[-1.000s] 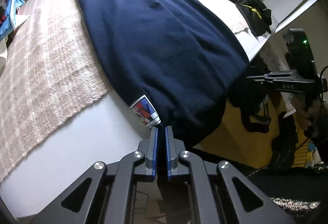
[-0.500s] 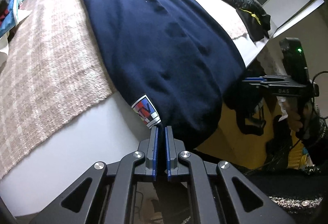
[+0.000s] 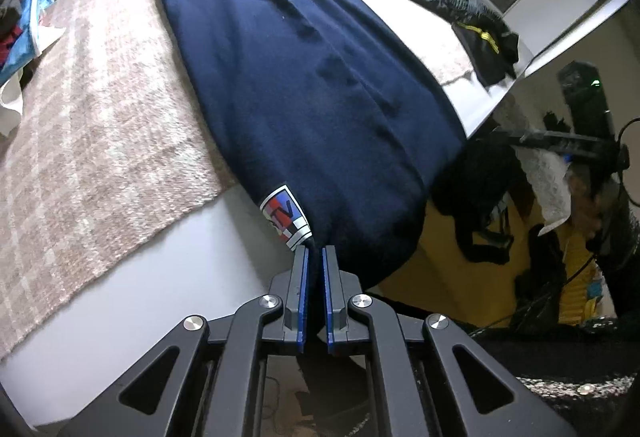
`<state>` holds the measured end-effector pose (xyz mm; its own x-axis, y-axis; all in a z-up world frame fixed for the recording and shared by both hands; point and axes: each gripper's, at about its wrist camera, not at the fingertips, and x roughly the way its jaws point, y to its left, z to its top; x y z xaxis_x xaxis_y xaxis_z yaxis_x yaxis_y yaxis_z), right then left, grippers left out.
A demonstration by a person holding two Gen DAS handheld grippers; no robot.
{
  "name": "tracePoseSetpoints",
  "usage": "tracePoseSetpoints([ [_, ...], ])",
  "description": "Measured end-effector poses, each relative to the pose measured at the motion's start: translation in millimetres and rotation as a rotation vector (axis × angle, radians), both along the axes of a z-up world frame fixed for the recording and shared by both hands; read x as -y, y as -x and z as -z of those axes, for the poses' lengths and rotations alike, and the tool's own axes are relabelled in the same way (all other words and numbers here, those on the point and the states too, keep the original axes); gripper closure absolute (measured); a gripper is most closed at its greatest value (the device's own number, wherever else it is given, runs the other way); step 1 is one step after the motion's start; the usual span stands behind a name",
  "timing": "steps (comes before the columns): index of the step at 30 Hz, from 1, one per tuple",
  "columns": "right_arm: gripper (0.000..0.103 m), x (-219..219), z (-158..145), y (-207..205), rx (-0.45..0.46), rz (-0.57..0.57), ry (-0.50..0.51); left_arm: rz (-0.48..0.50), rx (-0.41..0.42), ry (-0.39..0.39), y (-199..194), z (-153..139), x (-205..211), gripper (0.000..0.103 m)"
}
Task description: Fold clothes
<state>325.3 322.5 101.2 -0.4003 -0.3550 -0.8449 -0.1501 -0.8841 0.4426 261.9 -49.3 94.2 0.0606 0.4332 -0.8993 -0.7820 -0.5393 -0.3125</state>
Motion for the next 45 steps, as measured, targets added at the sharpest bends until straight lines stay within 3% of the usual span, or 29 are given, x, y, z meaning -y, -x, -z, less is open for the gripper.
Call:
tracePoseSetpoints([
  [3,0.103,-14.2,-14.8,-5.5,-0.029,0.044,-0.018,-0.002,0.011,0.011,0.1,6.7,-2.4,0.097],
  [8,0.101,11.1,-27.0,13.6,-0.024,-0.05,-0.044,-0.034,0.008,0.035,-5.2,10.9,-3.3,0.096],
  [12,0.079,15.3,-65.6,42.9,-0.115,-0.152,-0.12,-0.088,-0.008,0.022,-5.8,2.6,4.9,0.093],
  [14,0.063,22.9,-86.8,68.0,-0.169,-0.226,-0.133,-0.123,-0.011,-0.009,-9.5,-4.8,6.5,0.084],
  [16,0.058,26.1,-102.2,90.5,-0.217,-0.304,-0.168,-0.148,-0.023,-0.045,-17.3,-11.4,2.5,0.082],
  [21,0.058,38.9,-89.3,145.7,-0.256,-0.541,-0.294,-0.241,-0.009,-0.117,-42.1,-17.4,-31.8,0.079],
  [23,0.058,40.5,-82.3,170.0,-0.278,-0.636,-0.336,-0.298,-0.007,-0.122,-52.2,-14.8,-51.8,0.071],
  [28,0.058,17.3,-66.9,237.5,-0.228,-0.766,-0.274,-0.45,0.024,-0.122,-79.7,-4.5,-96.3,0.071],
  [33,0.058,-0.7,-42.1,271.2,-0.149,-0.767,-0.2,-0.595,0.088,-0.123,-102.8,6.6,-114.0,0.071],
  [37,0.058,-9.0,-14.0,260.2,-0.053,-0.734,-0.128,-0.666,0.036,-0.051,-108.5,3.2,-107.6,0.07],
  [42,0.058,0.7,-4.1,197.3,-0.054,-0.806,-0.085,-0.787,-0.048,0.033,-86.4,-2.7,-59.4,0.065],
  [45,0.058,18.0,-10.2,183.2,-0.082,-0.854,-0.042,-0.844,-0.027,0.005,-76.8,-2.5,-34.1,0.065],
])
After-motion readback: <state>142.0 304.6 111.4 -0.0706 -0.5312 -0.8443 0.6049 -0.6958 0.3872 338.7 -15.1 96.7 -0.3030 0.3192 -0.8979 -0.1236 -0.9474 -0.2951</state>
